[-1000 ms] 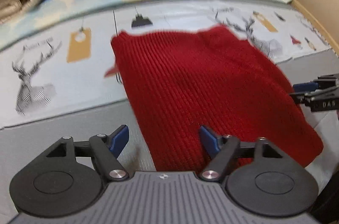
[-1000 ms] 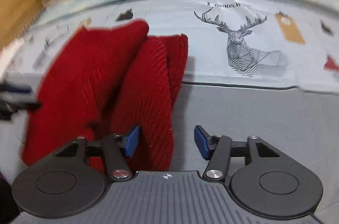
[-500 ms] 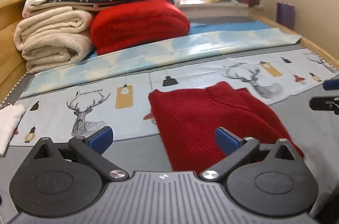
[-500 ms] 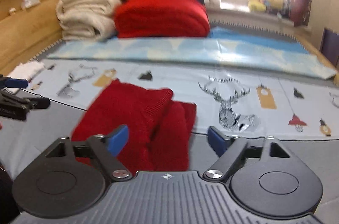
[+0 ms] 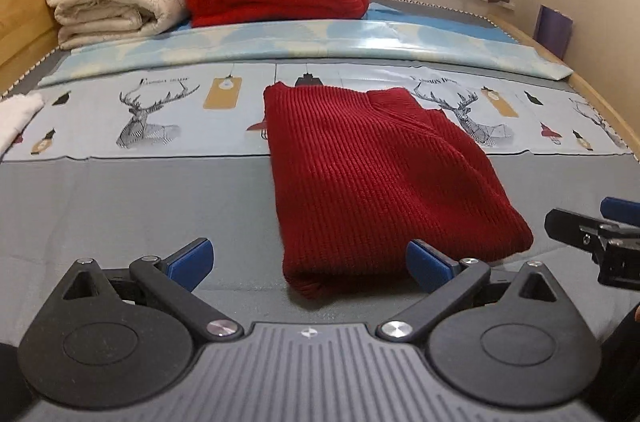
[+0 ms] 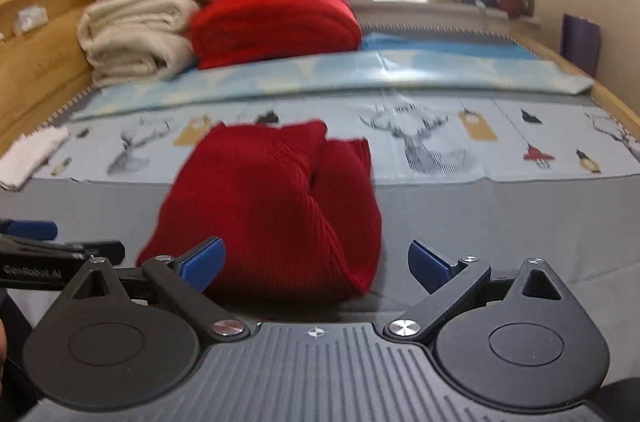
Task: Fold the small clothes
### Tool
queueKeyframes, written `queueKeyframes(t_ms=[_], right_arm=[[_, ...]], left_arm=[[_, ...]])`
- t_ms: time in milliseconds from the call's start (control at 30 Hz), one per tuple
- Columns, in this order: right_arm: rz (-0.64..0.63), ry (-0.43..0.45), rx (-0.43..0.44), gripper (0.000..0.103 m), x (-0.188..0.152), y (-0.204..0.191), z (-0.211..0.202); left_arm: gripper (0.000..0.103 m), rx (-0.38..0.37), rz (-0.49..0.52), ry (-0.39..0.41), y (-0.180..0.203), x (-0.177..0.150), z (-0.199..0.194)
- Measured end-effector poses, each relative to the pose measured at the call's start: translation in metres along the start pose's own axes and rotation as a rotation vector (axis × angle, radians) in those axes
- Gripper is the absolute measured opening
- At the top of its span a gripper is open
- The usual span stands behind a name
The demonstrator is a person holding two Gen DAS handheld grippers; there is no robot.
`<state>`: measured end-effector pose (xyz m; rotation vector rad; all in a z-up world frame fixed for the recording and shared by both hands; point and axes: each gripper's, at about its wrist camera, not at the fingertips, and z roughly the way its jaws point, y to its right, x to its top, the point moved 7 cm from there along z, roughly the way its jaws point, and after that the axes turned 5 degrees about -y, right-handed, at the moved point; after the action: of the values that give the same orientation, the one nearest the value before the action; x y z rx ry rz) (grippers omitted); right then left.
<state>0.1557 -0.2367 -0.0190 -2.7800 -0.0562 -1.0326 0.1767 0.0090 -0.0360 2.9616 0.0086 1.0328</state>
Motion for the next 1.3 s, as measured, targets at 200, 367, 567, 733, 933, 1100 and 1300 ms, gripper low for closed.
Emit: queueKeyframes(t_ms=[200,367,567,733,933,1100,1300], right_arm=[[0.02,-0.019,0.011,0.098,-0.001,-0.002,0.009],[0.021,-0.028,0.021,0.098,0.0,-0.006,0.016],[-0.005,-0.032,0.028,0.098,0.0,-0.013,0.022],[-0.017,-0.04,0.033,0.098,-0.001,-0.016,0.025],[-0.032,-0.04,0.04,0.098,0.0,-0.024,0.026],[-0.062,-0.042,0.039,0.098,-0.002,-0.03,0.027],[-0.069,-0.048,0.041,0.098,-0.003,-0.031,0.029]], left_arm=[[0.103,0.001,-0.024,-0.037,0.002,0.002,0.015],[0.103,-0.006,-0.037,-0.05,-0.001,0.003,0.02],[0.103,-0.011,-0.044,-0.052,-0.004,0.003,0.021],[0.103,-0.019,-0.049,-0.061,-0.003,0.002,0.022],[0.103,-0.032,-0.037,-0.067,0.001,-0.001,0.022],[0.103,-0.04,-0.046,-0.069,-0.001,-0.001,0.022],[0.103,-0.05,-0.039,-0.073,0.001,-0.001,0.022]])
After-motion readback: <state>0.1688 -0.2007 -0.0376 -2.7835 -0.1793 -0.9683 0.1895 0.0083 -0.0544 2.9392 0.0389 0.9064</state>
